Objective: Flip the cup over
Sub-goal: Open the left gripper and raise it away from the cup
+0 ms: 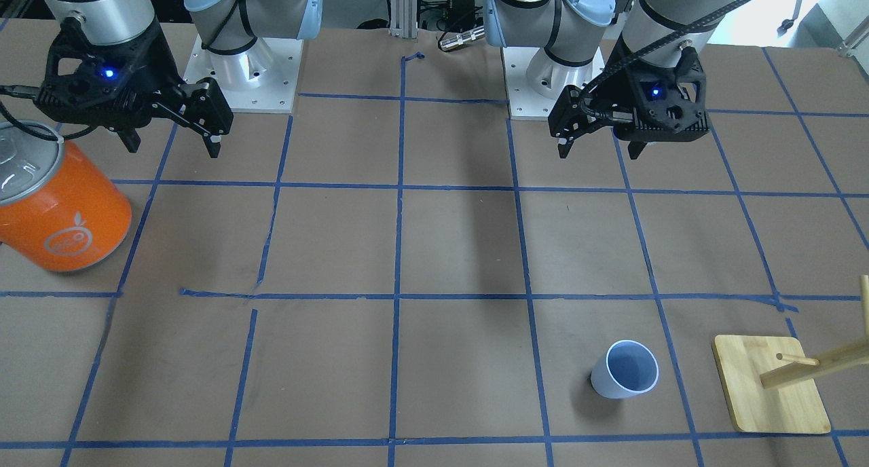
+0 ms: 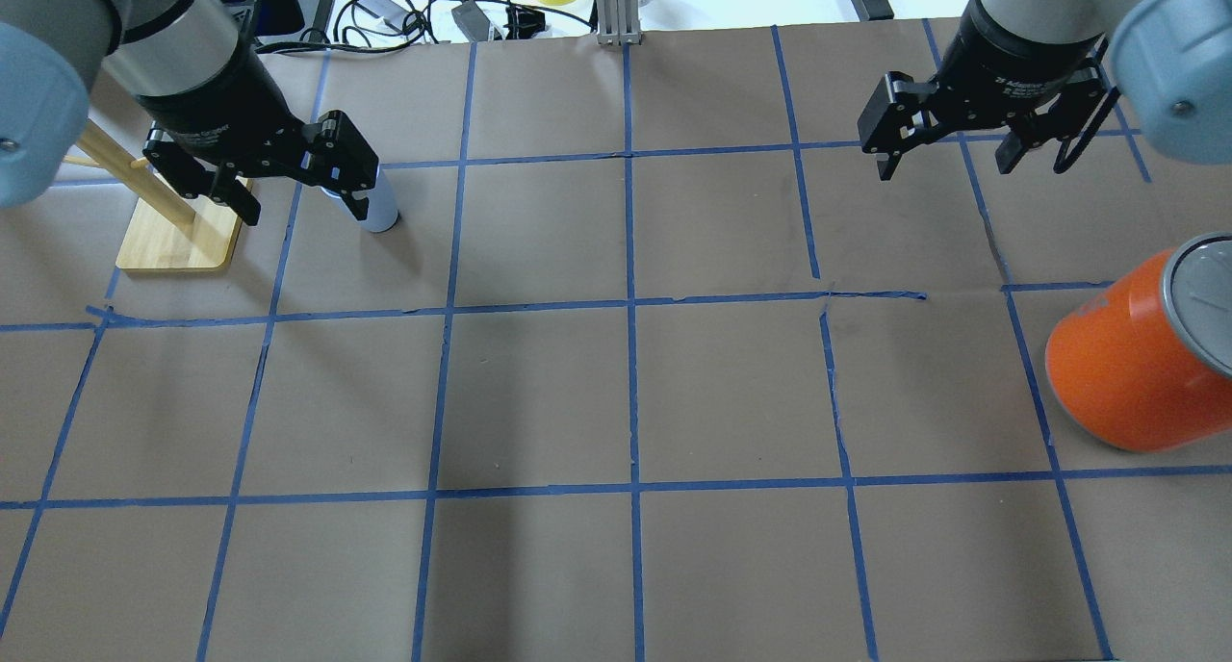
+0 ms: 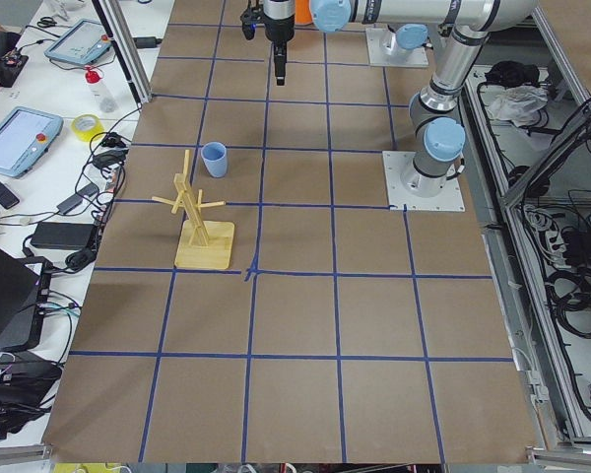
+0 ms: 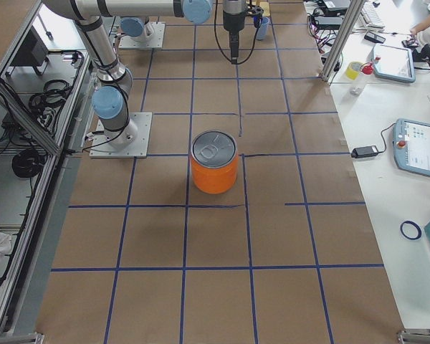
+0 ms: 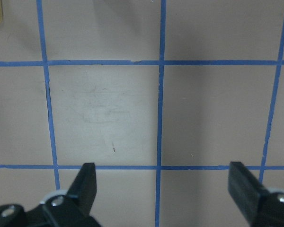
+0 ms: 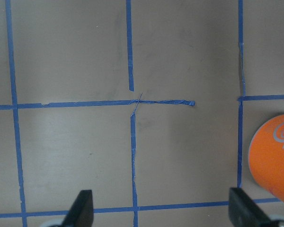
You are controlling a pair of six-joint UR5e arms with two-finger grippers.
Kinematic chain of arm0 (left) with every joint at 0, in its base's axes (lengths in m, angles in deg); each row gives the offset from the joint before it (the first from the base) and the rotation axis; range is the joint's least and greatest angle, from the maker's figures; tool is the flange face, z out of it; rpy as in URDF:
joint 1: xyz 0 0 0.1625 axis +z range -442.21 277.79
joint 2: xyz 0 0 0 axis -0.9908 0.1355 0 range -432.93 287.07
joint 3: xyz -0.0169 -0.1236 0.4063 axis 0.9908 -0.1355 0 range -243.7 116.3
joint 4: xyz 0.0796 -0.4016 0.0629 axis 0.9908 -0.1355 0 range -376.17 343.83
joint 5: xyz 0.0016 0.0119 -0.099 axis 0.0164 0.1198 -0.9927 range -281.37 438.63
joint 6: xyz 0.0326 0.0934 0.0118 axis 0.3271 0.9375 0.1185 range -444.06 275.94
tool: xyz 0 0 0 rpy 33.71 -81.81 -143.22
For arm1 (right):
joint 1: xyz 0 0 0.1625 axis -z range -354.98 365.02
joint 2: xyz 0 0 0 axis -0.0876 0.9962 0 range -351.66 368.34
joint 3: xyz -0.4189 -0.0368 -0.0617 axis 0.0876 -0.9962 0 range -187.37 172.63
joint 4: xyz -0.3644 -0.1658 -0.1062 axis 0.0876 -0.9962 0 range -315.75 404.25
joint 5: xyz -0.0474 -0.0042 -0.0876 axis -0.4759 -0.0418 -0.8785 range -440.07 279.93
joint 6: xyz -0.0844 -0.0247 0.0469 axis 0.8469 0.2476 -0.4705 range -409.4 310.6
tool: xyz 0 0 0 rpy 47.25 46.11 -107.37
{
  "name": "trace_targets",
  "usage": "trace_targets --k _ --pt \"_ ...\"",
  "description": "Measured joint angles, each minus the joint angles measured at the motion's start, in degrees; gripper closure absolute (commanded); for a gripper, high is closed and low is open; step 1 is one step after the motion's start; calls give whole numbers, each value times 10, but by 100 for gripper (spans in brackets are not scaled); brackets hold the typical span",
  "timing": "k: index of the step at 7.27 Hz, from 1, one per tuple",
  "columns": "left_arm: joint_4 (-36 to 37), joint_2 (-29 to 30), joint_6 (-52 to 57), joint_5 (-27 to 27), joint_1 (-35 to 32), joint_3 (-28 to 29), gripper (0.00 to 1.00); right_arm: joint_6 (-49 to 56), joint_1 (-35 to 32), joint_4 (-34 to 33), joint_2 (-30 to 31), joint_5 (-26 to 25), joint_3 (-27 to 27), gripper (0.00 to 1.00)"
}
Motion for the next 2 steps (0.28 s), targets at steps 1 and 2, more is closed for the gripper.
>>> trace_targets --k 1,2 --pt "1 -1 0 -1 -2 -2 0 0 0 0 1 0 0 0" --pt "1 -1 1 -1 -3 -3 0 0 0 0 1 -1 0 0"
